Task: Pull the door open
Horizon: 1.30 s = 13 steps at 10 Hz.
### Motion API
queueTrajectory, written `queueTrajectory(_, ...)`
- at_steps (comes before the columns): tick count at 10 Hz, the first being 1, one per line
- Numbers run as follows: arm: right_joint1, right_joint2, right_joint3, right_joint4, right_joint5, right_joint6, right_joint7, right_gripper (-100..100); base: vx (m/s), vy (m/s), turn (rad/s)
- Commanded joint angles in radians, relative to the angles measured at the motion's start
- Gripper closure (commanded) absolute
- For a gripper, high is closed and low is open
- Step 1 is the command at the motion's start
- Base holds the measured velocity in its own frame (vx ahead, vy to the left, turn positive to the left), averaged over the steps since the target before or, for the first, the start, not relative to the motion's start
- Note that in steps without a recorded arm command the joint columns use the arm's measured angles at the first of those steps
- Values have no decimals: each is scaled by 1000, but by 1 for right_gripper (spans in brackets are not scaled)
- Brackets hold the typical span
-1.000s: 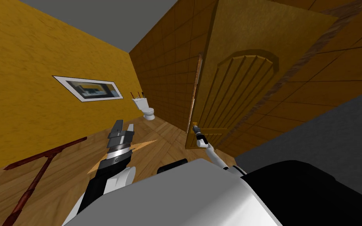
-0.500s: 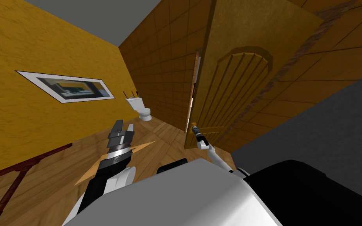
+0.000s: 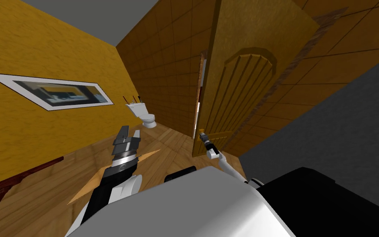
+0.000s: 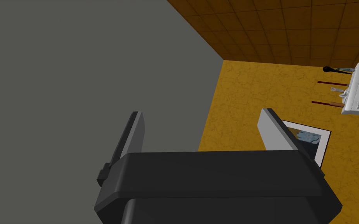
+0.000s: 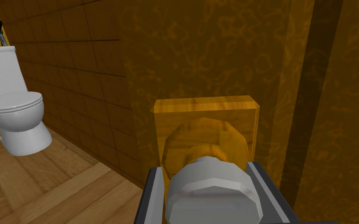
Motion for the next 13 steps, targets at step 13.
queueTrajectory(13,98,-67,175,-158,48,-34,-65,100,-38,-60,-59)
